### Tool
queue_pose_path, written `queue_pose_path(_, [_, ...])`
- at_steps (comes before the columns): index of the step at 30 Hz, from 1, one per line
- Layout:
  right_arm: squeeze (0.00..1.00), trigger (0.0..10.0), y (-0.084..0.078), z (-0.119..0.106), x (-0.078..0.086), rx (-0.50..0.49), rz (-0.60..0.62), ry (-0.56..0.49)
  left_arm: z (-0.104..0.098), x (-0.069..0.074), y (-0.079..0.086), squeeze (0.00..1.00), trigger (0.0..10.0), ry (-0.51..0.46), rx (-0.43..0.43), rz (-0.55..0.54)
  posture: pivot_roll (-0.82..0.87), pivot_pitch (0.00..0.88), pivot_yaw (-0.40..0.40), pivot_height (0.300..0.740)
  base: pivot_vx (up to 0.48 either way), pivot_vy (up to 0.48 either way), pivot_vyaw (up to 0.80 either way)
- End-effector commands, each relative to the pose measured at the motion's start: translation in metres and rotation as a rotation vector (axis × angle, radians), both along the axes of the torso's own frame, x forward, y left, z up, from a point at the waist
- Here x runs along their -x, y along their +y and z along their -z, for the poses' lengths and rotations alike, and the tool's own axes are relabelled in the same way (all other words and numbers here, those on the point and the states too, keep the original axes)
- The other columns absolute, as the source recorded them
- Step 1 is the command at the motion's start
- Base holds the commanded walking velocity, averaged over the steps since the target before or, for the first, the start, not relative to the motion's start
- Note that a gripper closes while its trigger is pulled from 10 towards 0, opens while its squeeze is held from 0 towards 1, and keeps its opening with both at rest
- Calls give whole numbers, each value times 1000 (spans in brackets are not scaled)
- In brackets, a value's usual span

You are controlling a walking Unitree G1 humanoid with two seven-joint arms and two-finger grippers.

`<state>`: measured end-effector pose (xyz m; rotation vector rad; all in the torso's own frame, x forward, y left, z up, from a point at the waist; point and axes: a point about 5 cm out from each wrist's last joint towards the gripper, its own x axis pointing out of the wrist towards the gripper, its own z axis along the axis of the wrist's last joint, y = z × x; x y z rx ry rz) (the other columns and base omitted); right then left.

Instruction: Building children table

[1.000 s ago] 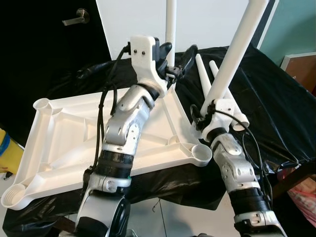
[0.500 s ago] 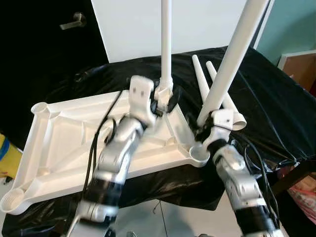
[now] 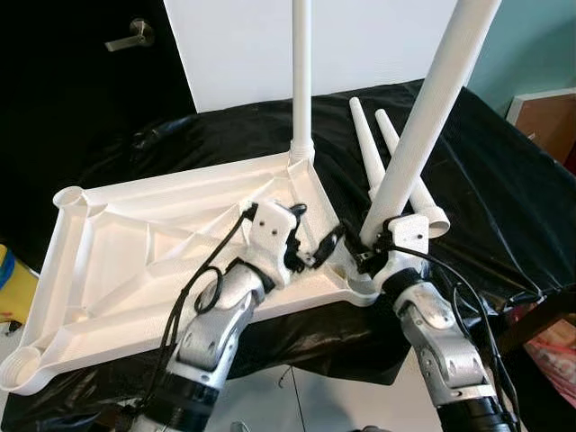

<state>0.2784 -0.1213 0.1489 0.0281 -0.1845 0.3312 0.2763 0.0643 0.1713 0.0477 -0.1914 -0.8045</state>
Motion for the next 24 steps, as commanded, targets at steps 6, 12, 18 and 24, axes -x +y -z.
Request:
queue_pose_path(6, [0, 10000, -4, 2, 6, 4, 3, 5, 2, 13, 5, 0, 10000, -5, 14, 91, -176, 37, 47, 740, 0, 0, 0])
queue_pose_path(12, [0, 10000, -4, 2, 8, 4, 2, 8, 12, 26, 6, 0, 10000, 36, -42, 184, -174, 29, 45, 740, 0, 0, 0])
queue_pose_path(18, [0, 10000, -3, 2, 9, 6, -7, 6, 21, 35, 5, 0, 10000, 68, -92, 233, -171, 26, 45, 740, 0, 0, 0])
queue_pose_path(24, [0, 10000, -2, 6, 12, 17, -17, 21, 32, 40, 2, 0, 10000, 119, -115, 244, -168, 24, 42, 740, 0, 0, 0])
